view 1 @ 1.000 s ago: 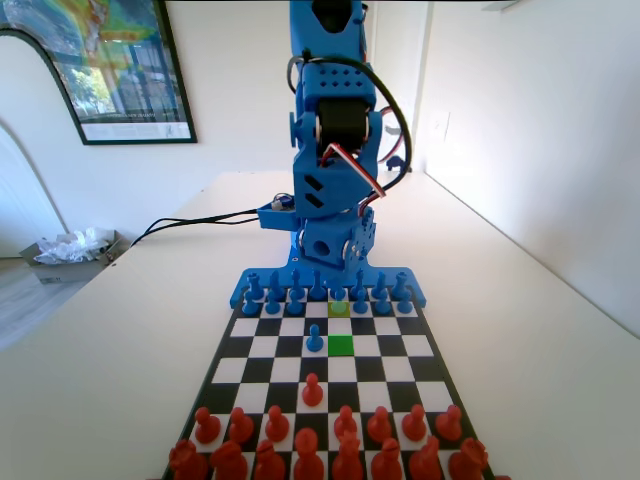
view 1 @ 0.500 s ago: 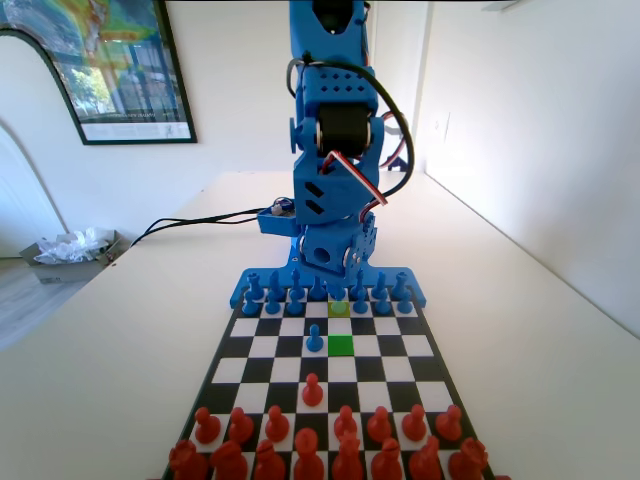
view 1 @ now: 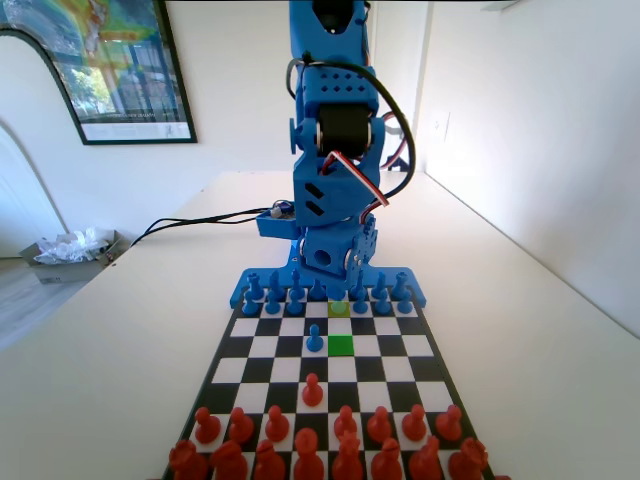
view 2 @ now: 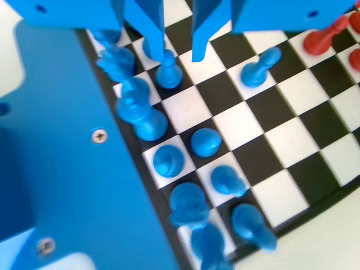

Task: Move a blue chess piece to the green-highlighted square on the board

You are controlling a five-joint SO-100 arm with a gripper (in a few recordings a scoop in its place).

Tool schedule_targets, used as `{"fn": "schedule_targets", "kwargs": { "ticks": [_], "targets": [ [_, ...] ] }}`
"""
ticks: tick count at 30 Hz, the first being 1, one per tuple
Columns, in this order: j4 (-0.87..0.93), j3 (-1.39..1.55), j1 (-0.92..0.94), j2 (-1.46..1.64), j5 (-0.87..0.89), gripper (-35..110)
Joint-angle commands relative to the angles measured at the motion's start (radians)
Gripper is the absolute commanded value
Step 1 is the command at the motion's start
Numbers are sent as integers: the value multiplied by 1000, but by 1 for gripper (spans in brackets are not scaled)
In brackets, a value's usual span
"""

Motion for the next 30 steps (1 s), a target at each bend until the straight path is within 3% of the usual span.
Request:
{"fn": "schedule_targets", "kwargs": {
  "ticks": [1,30],
  "targets": [
    [-11,15,-3,20,-17,8],
    [-95,74,-9,9,-21,5]
  ]
}}
